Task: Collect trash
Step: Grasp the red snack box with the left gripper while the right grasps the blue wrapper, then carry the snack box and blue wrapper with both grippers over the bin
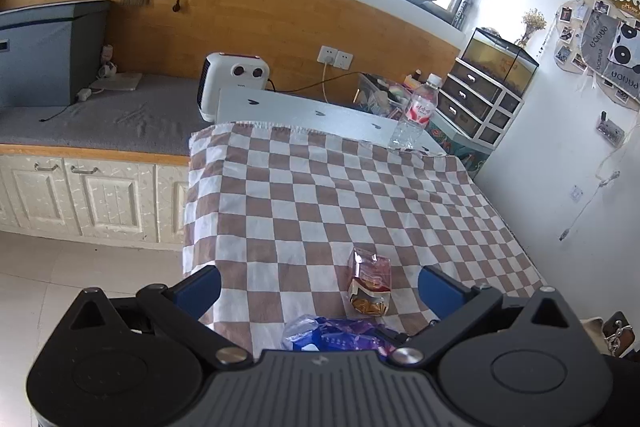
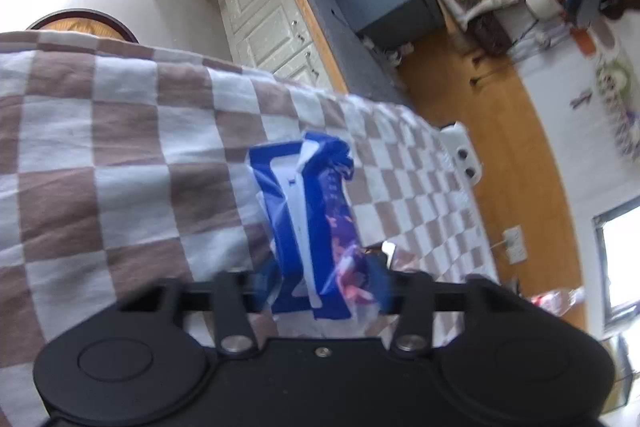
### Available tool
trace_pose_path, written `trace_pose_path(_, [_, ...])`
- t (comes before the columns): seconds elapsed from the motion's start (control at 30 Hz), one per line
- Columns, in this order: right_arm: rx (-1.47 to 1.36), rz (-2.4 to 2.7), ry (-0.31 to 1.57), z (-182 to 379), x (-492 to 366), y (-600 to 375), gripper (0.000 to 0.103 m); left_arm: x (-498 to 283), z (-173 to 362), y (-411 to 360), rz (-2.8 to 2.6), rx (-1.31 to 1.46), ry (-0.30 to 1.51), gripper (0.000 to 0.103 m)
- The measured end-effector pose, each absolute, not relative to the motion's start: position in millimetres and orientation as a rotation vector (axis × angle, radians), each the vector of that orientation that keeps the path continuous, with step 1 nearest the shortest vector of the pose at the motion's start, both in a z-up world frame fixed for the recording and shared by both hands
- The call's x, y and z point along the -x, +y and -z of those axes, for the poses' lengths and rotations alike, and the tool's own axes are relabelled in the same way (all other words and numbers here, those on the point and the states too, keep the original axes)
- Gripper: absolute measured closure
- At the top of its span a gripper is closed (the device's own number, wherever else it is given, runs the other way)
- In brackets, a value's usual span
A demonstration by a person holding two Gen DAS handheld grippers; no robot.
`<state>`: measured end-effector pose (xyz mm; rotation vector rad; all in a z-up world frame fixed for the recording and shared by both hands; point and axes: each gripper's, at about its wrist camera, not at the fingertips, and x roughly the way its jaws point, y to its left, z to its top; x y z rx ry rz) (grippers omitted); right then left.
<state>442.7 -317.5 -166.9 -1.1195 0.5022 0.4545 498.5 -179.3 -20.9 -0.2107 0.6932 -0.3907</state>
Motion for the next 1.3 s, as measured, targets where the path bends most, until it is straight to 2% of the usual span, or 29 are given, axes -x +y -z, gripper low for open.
trace_pose_path(0.17, [1.008,-0.467,0.575,155,-448,-329,0.081,-520,40,-193,0.437,0.211,0.707,0.000])
trace_pose_path(0.3, [0.862,-0.452,0.670,140,-453,-343,0.087,-541,53,-214,0.485,0.195,0.720,0.001])
trace_pose_path(0.37, [0.791,-0.442,0.705,132,-453,-351,0.090,-552,58,-228,0.518,0.188,0.725,0.006])
trace_pose_path(0.5, [0.678,-0.433,0.758,121,-450,-368,0.093,-580,75,-259,0.591,0.186,0.793,0.011])
trace_pose_path(0.67, [0.674,-0.421,0.794,119,-438,-378,0.094,-619,105,-292,0.650,0.125,0.951,0.020])
trace_pose_path(0.8, [0.613,-0.381,0.827,113,-431,-393,0.094,-639,128,-315,0.638,0.060,1.016,0.023])
trace_pose_path(0.87, [0.586,-0.356,0.839,111,-430,-400,0.094,-641,135,-327,0.611,0.010,0.994,0.035])
trace_pose_path(1.0, [0.517,-0.305,0.864,109,-430,-410,0.094,-641,146,-341,0.570,-0.048,0.972,0.044])
trace_pose_path(1.03, [0.508,-0.290,0.867,109,-429,-412,0.094,-640,145,-342,0.563,-0.058,0.968,0.050])
trace_pose_path(1.3, [0.318,-0.198,0.925,99,-426,-424,0.094,-598,132,-300,0.550,-0.014,0.958,0.051])
